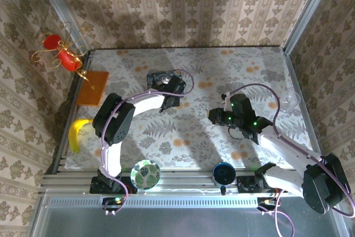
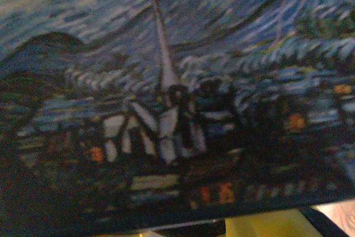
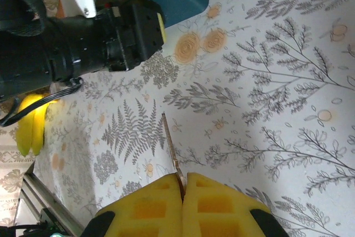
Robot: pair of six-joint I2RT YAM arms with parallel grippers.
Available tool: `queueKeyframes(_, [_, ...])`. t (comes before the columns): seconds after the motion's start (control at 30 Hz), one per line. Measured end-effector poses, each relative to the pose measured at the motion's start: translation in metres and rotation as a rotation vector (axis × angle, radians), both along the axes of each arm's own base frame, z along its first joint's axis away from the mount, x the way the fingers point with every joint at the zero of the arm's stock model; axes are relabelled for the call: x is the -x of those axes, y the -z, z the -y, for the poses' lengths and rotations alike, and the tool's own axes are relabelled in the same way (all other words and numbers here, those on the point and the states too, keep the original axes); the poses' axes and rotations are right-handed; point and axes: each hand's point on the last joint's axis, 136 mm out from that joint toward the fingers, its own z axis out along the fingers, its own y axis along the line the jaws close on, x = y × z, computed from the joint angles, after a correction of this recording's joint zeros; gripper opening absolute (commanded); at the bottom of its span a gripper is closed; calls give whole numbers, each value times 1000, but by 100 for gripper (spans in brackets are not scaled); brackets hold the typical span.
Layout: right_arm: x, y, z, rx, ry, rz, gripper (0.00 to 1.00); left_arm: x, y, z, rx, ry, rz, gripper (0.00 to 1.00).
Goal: Unlock a padlock with a key
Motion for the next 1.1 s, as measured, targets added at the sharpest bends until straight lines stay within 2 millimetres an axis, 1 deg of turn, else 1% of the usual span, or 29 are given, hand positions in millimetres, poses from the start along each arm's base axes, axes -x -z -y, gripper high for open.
queueKeyframes(0.2, [10,9,7,5,8,3,0,32,-2,8,34,-26,-38,0])
queueKeyframes(0.43, [27,40,13,8,10,-38,0,61,-2,31,108,-57,-84,0])
queueKeyframes(0.53, [29,46,11,-10,2,-37,0,69,1,38,144,-70,-112,0])
queueKeyframes(0.67, [25,52,3,-15,-19,-27,0,73,1,43,189,-97,-137,0])
queueKeyframes(0.93, [19,80,-20,4,-91,-38,0,76,-1,56,281,-120,-193,0])
queueKeyframes(1.1, [12,89,-38,-13,-138,-27,0,73,0,61,316,-122,-218,0])
